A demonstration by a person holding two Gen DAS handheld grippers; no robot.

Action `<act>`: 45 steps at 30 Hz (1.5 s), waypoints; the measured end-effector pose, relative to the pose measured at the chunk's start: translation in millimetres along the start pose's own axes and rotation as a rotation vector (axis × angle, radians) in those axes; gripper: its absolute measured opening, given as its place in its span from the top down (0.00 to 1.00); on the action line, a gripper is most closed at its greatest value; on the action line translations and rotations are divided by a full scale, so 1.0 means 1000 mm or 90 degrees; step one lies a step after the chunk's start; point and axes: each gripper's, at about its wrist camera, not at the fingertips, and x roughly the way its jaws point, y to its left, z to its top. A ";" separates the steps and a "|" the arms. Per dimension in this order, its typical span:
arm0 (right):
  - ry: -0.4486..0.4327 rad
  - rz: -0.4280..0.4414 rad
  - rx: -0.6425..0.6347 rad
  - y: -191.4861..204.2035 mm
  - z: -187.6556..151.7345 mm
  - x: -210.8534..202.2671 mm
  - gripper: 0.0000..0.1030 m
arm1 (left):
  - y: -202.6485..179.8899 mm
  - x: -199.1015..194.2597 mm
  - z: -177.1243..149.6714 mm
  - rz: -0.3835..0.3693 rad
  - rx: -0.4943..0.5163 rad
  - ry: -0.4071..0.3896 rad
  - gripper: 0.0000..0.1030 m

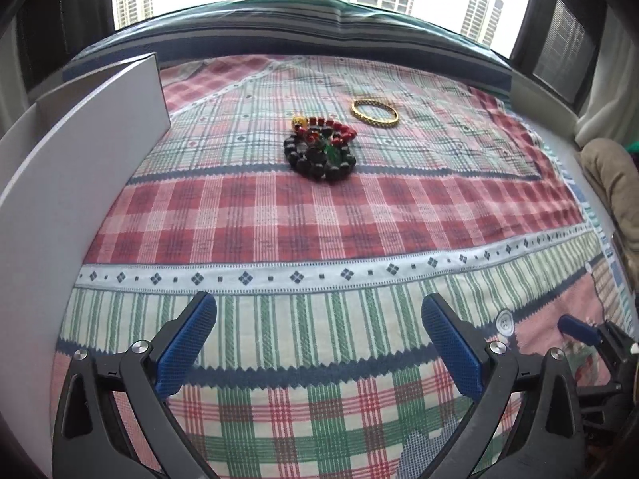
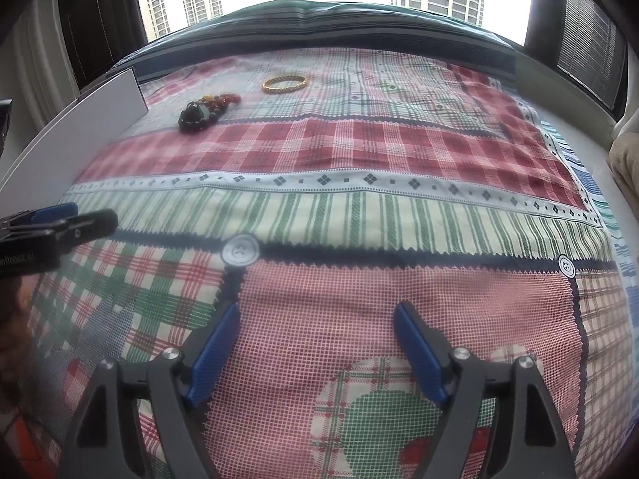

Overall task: Organize jewelry
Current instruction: 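Grasp the green pendant with the left tool while the right tool grasps the red bead bracelet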

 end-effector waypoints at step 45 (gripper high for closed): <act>0.118 0.246 0.261 0.059 0.222 0.156 0.90 | 0.099 -0.035 -0.050 -0.046 -0.127 0.031 0.93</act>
